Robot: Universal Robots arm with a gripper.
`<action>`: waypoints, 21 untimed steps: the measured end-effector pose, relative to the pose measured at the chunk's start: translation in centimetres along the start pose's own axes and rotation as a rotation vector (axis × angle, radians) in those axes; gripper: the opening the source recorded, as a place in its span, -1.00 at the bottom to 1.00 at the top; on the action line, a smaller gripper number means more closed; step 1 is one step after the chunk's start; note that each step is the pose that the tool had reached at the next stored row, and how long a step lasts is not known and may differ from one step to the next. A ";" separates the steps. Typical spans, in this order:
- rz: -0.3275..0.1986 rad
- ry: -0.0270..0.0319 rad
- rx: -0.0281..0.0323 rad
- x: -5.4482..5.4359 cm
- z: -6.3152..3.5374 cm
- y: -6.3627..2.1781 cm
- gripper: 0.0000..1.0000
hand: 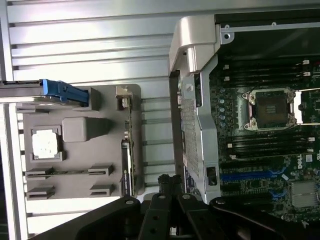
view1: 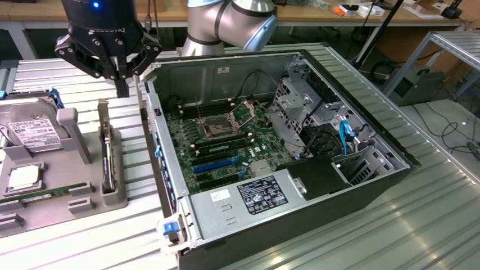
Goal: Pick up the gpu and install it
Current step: 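Reach for the gpu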
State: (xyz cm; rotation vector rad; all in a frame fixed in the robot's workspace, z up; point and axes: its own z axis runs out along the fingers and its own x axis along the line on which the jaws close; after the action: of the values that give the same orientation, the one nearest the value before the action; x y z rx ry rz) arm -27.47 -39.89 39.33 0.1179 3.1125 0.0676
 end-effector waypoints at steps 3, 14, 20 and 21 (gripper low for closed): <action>0.000 0.0000 0.0000 0.5 -0.01 -0.04 -0.79; 0.000 0.0000 0.0000 2.4 -0.07 -0.18 -0.79; 0.000 0.0000 0.0000 3.4 -0.10 -0.26 -0.79; 0.000 0.0000 0.0000 3.5 -0.09 -0.26 -0.79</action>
State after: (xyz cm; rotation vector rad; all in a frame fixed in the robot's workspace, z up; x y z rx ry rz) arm -30.95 -39.89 39.33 0.1180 3.1125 0.0677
